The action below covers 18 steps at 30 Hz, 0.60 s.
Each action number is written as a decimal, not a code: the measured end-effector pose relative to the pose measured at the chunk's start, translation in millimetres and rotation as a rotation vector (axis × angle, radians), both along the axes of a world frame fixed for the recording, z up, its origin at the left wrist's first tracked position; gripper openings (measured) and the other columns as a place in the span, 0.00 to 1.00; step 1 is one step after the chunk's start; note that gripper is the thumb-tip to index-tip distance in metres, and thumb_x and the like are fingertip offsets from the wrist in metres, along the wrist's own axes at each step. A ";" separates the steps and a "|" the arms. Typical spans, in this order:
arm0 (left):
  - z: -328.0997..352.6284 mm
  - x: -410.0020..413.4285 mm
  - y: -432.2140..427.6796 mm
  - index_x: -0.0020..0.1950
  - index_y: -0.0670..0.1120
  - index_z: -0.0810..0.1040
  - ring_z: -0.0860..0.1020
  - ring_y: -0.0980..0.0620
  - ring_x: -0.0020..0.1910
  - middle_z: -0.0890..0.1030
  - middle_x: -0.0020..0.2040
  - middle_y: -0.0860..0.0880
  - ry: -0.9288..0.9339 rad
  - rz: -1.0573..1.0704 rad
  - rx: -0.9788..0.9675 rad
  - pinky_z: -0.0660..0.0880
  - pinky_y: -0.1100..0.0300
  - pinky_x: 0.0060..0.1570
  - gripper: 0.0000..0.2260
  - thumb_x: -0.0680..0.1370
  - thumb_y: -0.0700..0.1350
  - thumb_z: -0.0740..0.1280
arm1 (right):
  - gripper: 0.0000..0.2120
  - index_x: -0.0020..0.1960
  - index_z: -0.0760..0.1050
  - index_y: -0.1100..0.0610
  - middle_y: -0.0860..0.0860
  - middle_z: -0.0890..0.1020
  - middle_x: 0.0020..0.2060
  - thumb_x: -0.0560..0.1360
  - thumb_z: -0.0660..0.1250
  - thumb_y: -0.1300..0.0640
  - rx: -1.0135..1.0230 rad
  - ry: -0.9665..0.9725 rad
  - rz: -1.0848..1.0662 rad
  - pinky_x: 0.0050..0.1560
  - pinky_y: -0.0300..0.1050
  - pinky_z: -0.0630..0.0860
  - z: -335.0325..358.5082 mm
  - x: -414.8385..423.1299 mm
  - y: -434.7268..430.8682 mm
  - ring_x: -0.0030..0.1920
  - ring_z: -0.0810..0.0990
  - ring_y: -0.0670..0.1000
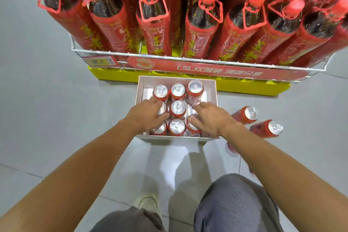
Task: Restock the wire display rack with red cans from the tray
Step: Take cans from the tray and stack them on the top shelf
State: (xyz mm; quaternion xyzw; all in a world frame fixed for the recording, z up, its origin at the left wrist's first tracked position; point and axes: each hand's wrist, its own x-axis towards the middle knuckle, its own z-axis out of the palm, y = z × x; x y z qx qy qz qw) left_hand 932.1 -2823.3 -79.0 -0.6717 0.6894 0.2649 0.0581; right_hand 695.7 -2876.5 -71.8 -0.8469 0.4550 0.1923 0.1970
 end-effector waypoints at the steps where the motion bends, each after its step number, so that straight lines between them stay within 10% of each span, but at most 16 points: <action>1: -4.7 1.0 0.0 0.63 0.45 0.76 0.78 0.42 0.59 0.78 0.63 0.43 0.022 0.030 -0.020 0.77 0.46 0.55 0.19 0.83 0.58 0.60 | 0.26 0.73 0.70 0.56 0.58 0.77 0.66 0.83 0.57 0.40 0.001 0.002 -0.001 0.60 0.57 0.77 -4.2 -0.1 0.7 0.66 0.75 0.61; 13: -52.9 2.0 -12.8 0.61 0.45 0.82 0.82 0.44 0.57 0.85 0.57 0.45 0.422 0.514 -0.049 0.78 0.50 0.60 0.18 0.77 0.55 0.73 | 0.41 0.57 0.78 0.52 0.52 0.85 0.53 0.73 0.45 0.21 0.091 -0.163 0.001 0.53 0.57 0.79 -39.3 -7.3 -13.8 0.53 0.82 0.57; 18: -69.0 0.8 -18.2 0.45 0.48 0.79 0.79 0.49 0.44 0.81 0.42 0.50 0.380 0.583 -0.100 0.73 0.57 0.43 0.14 0.74 0.57 0.76 | 0.39 0.55 0.80 0.55 0.53 0.85 0.50 0.73 0.50 0.23 0.126 -0.240 0.006 0.53 0.56 0.79 -48.8 -9.6 -21.4 0.51 0.82 0.56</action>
